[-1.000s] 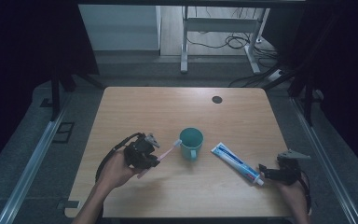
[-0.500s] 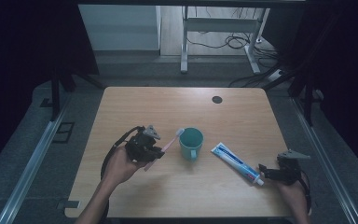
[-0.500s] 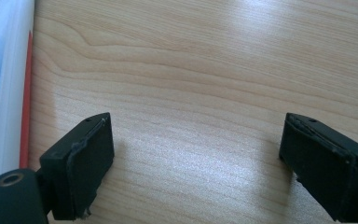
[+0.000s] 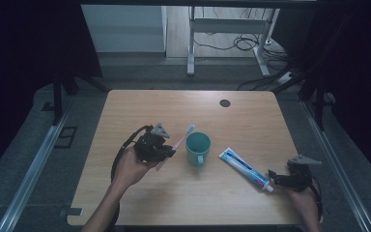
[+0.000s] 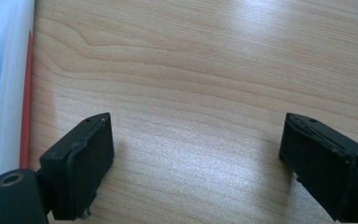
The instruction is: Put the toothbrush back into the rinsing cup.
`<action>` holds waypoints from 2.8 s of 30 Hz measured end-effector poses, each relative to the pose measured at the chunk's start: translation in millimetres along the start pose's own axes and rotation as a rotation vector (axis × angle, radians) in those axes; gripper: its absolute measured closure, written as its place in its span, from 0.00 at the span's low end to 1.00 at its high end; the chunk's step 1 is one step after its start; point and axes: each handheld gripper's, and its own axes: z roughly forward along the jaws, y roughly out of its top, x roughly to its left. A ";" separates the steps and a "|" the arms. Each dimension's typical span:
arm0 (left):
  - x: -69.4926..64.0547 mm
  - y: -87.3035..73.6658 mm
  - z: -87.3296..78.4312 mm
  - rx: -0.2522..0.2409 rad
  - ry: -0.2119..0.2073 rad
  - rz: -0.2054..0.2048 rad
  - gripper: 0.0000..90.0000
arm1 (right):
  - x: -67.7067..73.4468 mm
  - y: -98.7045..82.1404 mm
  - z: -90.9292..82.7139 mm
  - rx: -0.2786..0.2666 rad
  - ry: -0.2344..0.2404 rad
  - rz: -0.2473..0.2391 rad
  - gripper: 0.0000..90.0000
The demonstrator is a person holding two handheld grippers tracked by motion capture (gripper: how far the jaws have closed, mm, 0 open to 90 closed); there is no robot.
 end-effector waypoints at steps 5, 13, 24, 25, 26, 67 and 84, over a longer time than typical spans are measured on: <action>0.1 7.1 1.5 -0.033 0.002 -0.007 0.88 | -0.1 0.0 0.1 -0.001 -0.001 -0.002 0.11; 0.5 15.8 4.0 -0.069 0.008 -0.006 0.88 | 0.0 0.2 -0.4 0.005 0.001 0.001 0.11; -0.9 34.6 10.3 -0.109 0.004 0.005 0.88 | 0.0 0.2 -0.4 0.005 0.002 0.001 0.11; -1.0 36.2 11.0 -0.114 0.003 0.005 0.88 | 0.2 0.0 0.0 0.001 0.000 0.003 0.11; -1.0 36.2 11.0 -0.114 0.003 0.005 0.88 | 0.2 0.0 0.0 0.001 0.000 0.003 0.11; -0.8 76.1 43.3 -0.245 0.019 -0.009 0.88 | -0.2 0.1 0.1 0.001 0.003 0.000 0.11; 4.5 63.3 64.4 -0.264 0.012 -0.033 0.88 | -0.2 0.3 0.2 0.001 0.005 -0.001 0.11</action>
